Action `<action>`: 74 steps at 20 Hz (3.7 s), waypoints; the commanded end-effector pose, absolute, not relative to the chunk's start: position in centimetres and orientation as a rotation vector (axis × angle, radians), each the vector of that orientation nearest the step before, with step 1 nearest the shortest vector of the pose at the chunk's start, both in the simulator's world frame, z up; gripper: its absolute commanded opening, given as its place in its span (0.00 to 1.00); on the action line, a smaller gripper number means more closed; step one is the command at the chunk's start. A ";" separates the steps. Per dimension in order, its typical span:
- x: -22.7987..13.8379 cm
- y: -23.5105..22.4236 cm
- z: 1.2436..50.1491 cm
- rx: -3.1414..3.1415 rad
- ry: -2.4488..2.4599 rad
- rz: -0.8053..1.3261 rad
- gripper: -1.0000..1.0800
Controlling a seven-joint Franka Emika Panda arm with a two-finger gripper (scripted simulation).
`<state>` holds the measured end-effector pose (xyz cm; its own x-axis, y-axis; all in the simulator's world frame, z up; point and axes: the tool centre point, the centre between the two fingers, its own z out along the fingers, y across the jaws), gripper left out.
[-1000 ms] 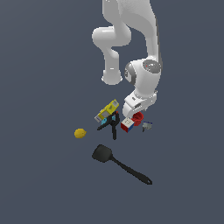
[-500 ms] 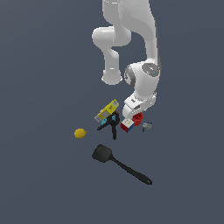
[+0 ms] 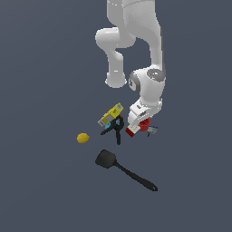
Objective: Pick up a designated object from a clutter of objects.
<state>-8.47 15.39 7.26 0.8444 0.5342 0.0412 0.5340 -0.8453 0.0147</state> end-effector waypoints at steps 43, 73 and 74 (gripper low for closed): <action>-2.7 -1.2 22.8 3.021 0.885 0.057 0.00; 4.5 -20.7 40.2 3.019 0.870 0.004 0.00; 4.6 -21.0 40.4 3.019 0.870 0.003 0.00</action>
<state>4.42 -20.54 39.89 0.8471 0.5315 0.0017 0.5315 -0.8471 -0.0005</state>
